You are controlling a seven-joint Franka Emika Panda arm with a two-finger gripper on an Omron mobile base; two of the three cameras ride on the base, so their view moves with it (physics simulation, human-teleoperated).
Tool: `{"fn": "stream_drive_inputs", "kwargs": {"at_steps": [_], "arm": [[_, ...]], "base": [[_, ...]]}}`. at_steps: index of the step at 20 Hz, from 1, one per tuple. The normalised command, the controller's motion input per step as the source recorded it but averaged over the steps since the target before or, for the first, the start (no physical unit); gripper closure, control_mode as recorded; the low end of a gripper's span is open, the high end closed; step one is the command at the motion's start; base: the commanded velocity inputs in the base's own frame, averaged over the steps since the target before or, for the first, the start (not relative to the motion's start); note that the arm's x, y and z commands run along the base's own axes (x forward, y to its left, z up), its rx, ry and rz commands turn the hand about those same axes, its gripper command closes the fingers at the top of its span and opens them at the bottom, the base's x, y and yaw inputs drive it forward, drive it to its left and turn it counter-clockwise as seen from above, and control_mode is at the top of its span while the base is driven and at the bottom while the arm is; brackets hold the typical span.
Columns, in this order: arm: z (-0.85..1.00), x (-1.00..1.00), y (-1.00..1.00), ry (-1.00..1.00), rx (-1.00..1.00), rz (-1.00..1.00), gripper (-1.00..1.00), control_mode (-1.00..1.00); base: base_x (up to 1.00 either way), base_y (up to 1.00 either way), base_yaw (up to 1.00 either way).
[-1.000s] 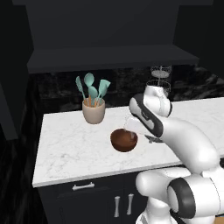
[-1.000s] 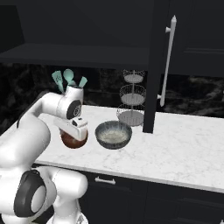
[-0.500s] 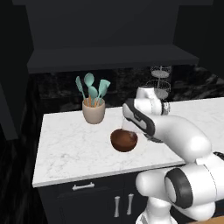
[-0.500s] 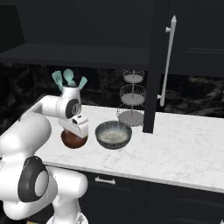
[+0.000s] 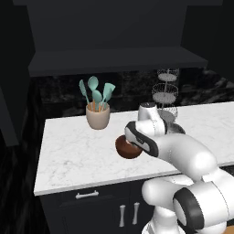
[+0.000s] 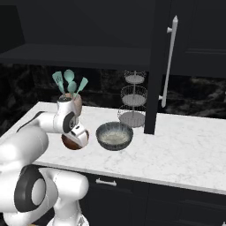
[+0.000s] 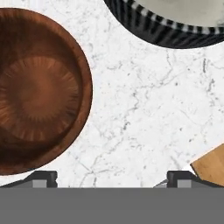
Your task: Pick up the bowls on the counter and stack them on top of one another in the open cabinet. Place the smaller bowl on top of the larger bowl.
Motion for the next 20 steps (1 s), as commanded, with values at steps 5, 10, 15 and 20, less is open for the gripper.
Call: {"fn": "stream_drive_inputs", "kwargs": {"at_steps": [5, 10, 15, 20], "arm": [[-0.04, 0.38, 0.00, 0.00, 0.00, -0.02, -1.00, -1.00], [-0.07, 0.32, 0.00, 0.00, 0.00, -0.01, -1.00, -1.00], [-0.17, 0.22, 0.00, 0.00, 0.00, 0.00, -1.00, -1.00], [-0.27, 0.15, 0.00, 0.00, 0.00, 0.00, -1.00, -1.00]], "base": [[0.00, 0.00, 0.00], [0.00, 0.00, 0.00], [0.00, 0.00, 0.00], [0.00, 0.00, 0.00]]}}
